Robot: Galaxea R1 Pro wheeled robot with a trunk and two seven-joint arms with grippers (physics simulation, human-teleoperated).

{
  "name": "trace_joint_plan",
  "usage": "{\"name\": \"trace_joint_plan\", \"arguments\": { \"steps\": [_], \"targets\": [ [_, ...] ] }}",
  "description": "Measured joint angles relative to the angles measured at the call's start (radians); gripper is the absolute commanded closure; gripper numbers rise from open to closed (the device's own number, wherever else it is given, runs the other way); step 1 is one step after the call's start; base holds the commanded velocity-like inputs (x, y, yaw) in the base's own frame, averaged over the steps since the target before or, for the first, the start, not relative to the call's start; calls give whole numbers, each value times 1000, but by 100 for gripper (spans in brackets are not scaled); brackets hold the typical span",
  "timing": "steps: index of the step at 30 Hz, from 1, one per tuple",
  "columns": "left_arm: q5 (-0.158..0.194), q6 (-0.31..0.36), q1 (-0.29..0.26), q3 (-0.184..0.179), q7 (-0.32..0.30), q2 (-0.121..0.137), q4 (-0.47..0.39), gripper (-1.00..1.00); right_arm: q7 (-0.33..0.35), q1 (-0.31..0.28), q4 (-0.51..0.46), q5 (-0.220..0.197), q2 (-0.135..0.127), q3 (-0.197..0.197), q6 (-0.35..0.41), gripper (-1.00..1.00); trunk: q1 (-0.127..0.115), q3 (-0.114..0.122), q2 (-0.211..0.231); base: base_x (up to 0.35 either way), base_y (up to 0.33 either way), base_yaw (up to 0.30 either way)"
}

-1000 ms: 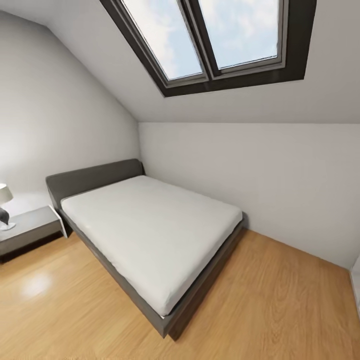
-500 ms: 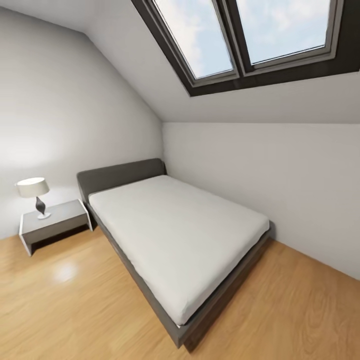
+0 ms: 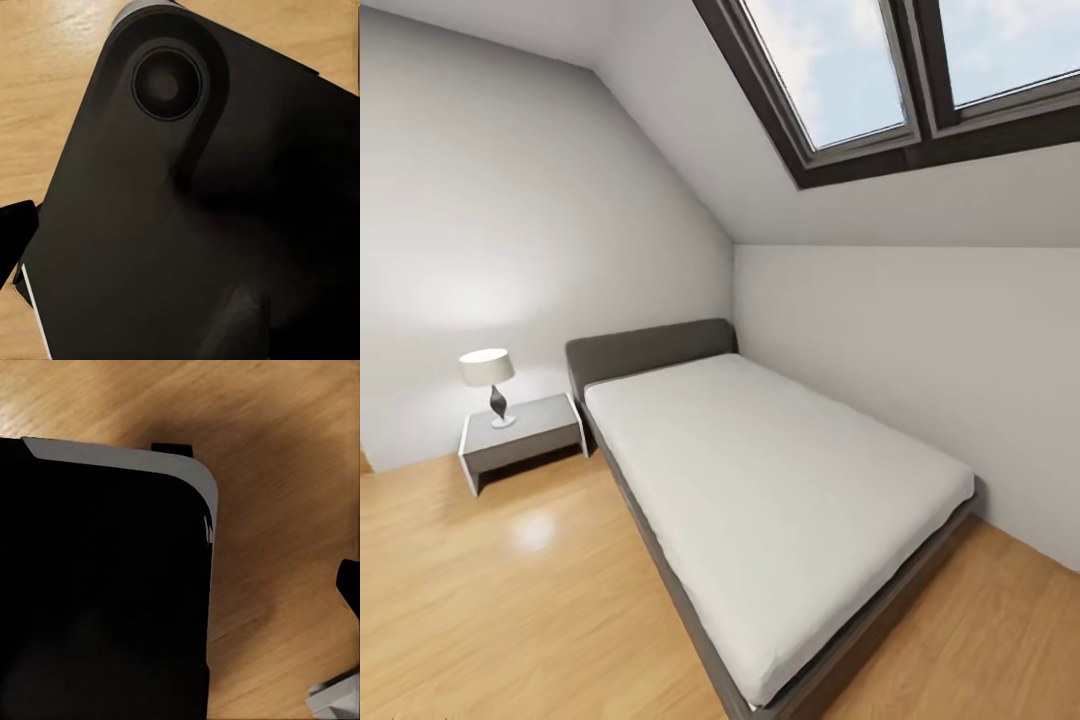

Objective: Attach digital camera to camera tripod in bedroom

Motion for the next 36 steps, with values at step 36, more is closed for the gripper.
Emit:
{"name": "trace_joint_plan", "arguments": {
  "steps": [36],
  "targets": [
    [7,-2,0,-1,32,-1,-1,-100,-4,0,9,108,0,-1,0,-100,1,0,0,43,0,300]
  ]
}}
